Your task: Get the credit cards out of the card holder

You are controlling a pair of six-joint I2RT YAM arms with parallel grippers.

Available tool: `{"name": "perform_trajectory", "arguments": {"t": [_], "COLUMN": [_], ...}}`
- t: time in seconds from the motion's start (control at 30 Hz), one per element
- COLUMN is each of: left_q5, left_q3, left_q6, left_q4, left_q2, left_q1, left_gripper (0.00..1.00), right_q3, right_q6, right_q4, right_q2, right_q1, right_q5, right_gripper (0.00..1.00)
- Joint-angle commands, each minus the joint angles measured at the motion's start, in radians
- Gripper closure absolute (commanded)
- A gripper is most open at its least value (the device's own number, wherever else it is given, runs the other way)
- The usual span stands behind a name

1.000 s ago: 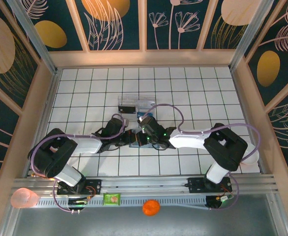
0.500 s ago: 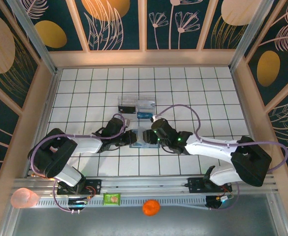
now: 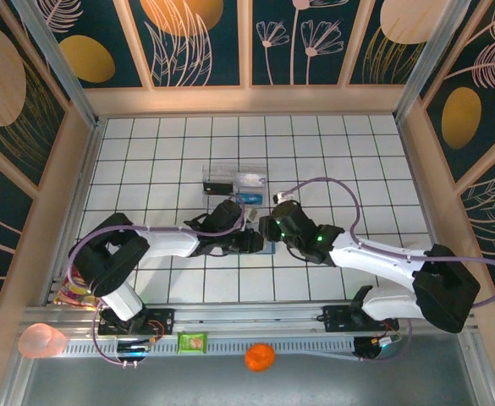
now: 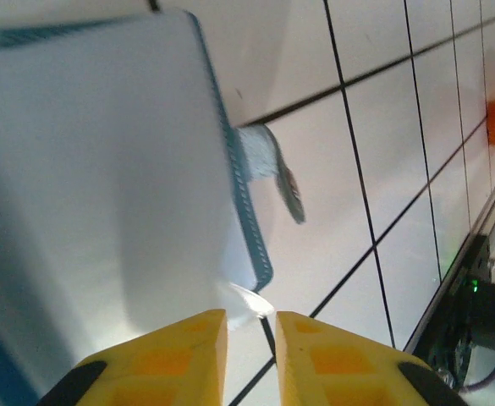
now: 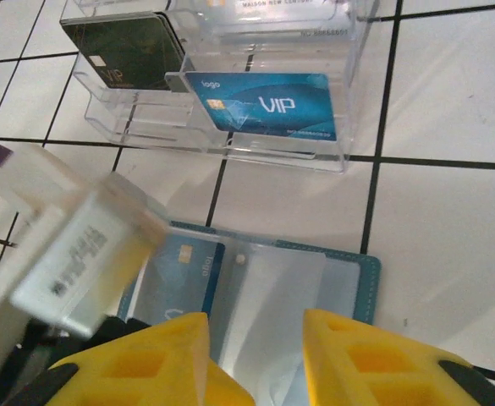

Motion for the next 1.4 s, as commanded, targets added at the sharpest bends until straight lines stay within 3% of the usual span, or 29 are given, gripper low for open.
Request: {"name": "perform_trajectory", "arguments": {"t": [0.0,0.2,0.33,0.47,0.73,1.03,1.17,1.27,1.3,1.37], "left_q5": [0.033,0.069,-0.039,-0.171,-0.252,-0.288,-0.258,-0.230,-0.224,-0.233], "left_q3": [0.031,0.025,-0.043,-0.103,-0.170,-0.171,-0.186,-0.190,-0.189,-0.184], "left_q6": [0.032,0.038,0.018,-0.005,0.012,0.038,0.062,0.082,0.086,0.087], "left_q4": [-0.057,-0.036,0.009,-0.024,-0.041,-0.036,0.002,0.028,0.036,0.034], "left_q2": [0.054,0.097,-0.098,-0.265,-0.242,-0.222,-0.233,-0.240,-0.241,-0.237], "left_q1": [-0.004,-0.004,0.000,0.033,0.115,0.132,0.133,0.132,0.132,0.133], "left_gripper": [0.77,0.80,0.70,0.67,0.75,0.75,0.74,0.74,0.74,0.74], "right_q3": [-0.023,-0.028,-0.022,0.001,0.048,0.019,0.049,0.053,0.057,0.085], "right_q6": [0.022,0.030,0.020,-0.017,-0.029,0.062,0.025,-0.026,-0.038,-0.032], "right_q4": [-0.028,-0.027,-0.010,0.024,0.032,-0.063,-0.044,0.039,0.068,0.082], "right_q2": [-0.022,-0.008,0.008,0.048,0.216,0.320,0.254,0.180,0.174,0.202], "right_q1": [-0.009,-0.022,-0.026,-0.028,-0.015,-0.013,0.023,0.030,0.019,-0.010], "right_q5": [0.035,0.013,-0.021,-0.116,-0.259,-0.118,-0.067,-0.127,-0.181,-0.270], "right_gripper": [0.72,0.84,0.87,0.95,1.00,1.00,1.00,0.88,0.80,0.74]}}
